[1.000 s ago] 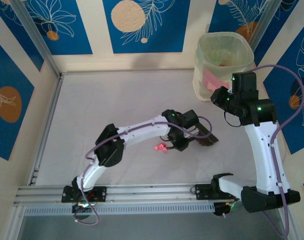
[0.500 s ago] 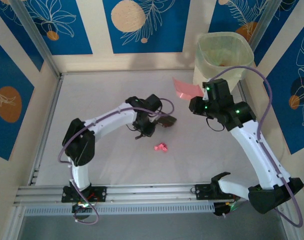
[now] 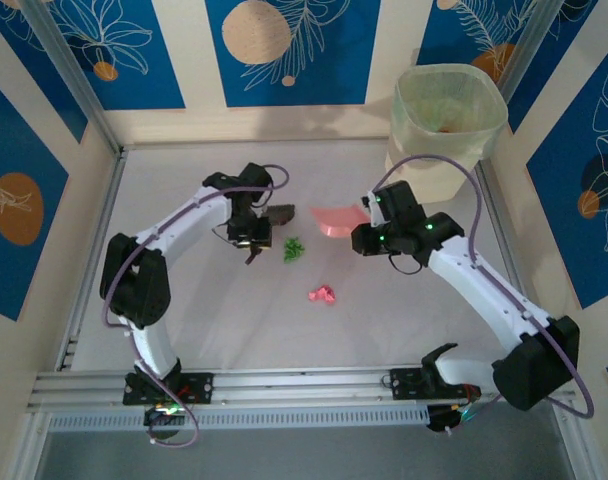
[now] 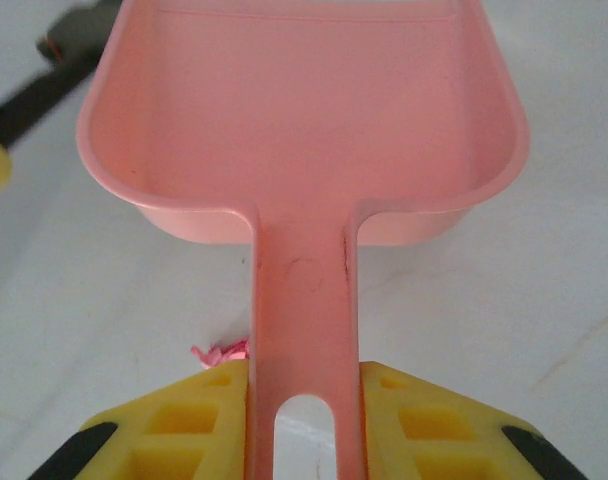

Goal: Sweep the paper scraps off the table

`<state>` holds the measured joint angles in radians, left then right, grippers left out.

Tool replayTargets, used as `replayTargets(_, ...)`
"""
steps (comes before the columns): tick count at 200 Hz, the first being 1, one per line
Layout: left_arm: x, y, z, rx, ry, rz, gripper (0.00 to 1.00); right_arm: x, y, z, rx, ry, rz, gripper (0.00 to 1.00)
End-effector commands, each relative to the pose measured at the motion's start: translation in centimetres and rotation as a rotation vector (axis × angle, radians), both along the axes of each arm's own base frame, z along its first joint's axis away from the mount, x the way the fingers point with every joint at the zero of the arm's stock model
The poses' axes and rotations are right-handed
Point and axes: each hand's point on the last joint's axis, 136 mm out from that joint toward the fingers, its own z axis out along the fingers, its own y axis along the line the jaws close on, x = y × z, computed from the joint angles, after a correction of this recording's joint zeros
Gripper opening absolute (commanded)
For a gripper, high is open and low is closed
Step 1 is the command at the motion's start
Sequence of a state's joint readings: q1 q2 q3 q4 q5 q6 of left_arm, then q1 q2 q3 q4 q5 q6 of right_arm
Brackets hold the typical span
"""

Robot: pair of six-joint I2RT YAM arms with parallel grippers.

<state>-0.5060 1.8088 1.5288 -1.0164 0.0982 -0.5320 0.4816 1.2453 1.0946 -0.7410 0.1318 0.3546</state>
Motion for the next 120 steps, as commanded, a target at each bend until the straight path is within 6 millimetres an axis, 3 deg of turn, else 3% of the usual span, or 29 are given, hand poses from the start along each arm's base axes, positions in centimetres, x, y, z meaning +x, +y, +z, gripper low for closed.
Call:
replayTargets(1, 0.7, -1.0, 1.5, -0.165, 0.043, 0.164, 0.0, -0.8, 2.3, -2.4, 0.036, 0.061, 0.129, 0.0)
replayTargets(34, 2.9, -2.4, 2.9, -0.283, 0.043, 0.288, 0.0, -0.3, 3.1, -5.1, -0.071, 0.078, 0.191, 0.0)
replayTargets(81, 5.0, -5.5, 3.7, -0.441, 0.095, 0.399, 0.0, 1.3, 3.1, -6.1, -0.143, 0.026, 0.238, 0.0)
replayTargets(120, 5.5, -7.2, 4.2, -0.462, 0.1, 0.448, 0.0, 3.0, 3.7, -7.6, -0.196, 0.006, 0.297, 0.0)
